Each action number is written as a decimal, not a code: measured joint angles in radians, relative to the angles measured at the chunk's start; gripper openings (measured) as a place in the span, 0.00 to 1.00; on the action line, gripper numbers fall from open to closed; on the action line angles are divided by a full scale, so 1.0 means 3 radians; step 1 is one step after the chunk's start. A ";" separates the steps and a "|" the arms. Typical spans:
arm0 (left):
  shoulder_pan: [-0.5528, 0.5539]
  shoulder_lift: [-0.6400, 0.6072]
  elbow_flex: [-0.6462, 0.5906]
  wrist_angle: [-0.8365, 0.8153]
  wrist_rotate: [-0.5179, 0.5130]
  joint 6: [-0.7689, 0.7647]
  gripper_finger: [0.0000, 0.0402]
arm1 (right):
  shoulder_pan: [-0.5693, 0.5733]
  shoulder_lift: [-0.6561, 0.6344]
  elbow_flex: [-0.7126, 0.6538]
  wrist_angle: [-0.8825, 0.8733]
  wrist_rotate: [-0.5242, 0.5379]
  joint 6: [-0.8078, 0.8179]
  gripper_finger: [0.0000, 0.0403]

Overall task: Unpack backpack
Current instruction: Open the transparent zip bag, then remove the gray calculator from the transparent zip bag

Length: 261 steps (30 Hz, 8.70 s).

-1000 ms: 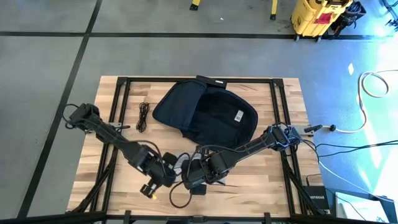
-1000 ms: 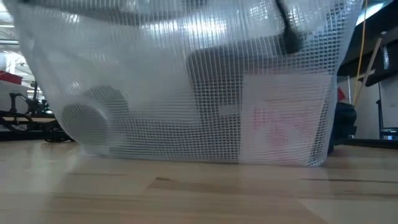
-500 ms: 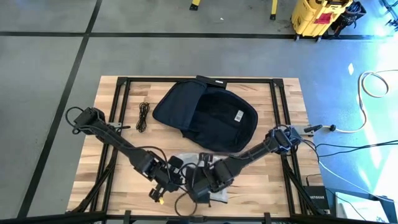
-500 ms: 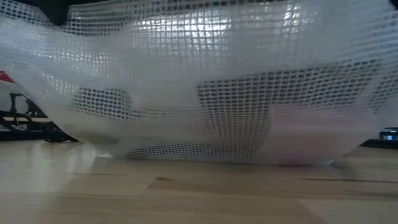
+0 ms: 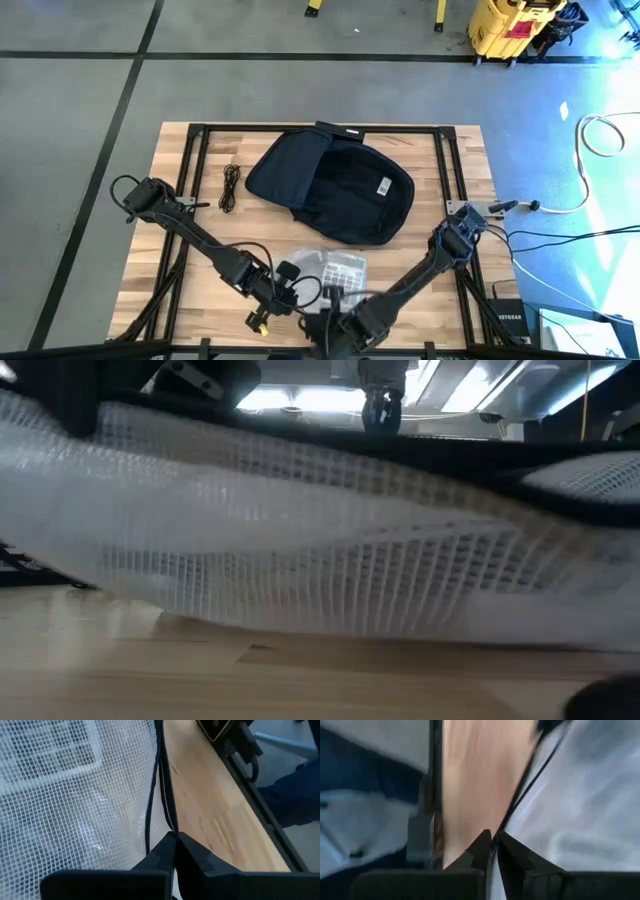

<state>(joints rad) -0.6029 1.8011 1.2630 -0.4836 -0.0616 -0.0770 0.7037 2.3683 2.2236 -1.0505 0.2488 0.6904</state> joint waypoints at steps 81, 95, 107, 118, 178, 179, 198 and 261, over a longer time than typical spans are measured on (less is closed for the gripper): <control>-0.0305 0.0182 -0.0625 0.1599 -0.0946 -0.0265 0.64 | 0.0337 0.0080 -0.0741 0.0627 0.0950 0.1401 0.20; -0.0468 0.0350 -0.0622 0.1478 -0.1547 0.0289 0.49 | 0.0337 0.0078 -0.0741 0.0622 0.0969 0.1400 0.20; -0.0422 0.0351 -0.0623 0.1816 -0.1536 0.0423 0.00 | 0.0265 0.0075 -0.0741 0.1080 0.0999 0.1137 0.20; -0.0199 0.0352 -0.0418 0.1838 -0.1479 0.0291 0.00 | 0.0188 0.0063 -0.0661 0.1127 0.0987 0.0633 0.20; 0.0469 0.0685 -0.0075 0.2605 -0.1524 0.0106 0.00 | 0.0335 -0.1185 -0.3070 0.0409 0.1588 0.2318 0.00; 0.0491 0.0685 -0.0075 0.2606 -0.1507 0.0105 0.00 | 0.0335 -0.1244 -0.3180 0.0538 0.1588 0.2321 0.00; 0.0501 0.0684 -0.0075 0.2593 -0.1394 0.0083 0.00 | 0.0337 -0.1190 -0.2769 0.1851 0.1404 0.0767 0.47; 0.0472 0.0680 -0.0081 0.2605 -0.1232 0.0019 0.00 | 0.0206 0.0252 -0.1254 -0.1283 0.1563 0.1829 0.40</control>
<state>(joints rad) -0.4613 2.0052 1.2388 0.2980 -0.4313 -0.0711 0.7654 2.4439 1.8473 -1.4355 0.7179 1.2390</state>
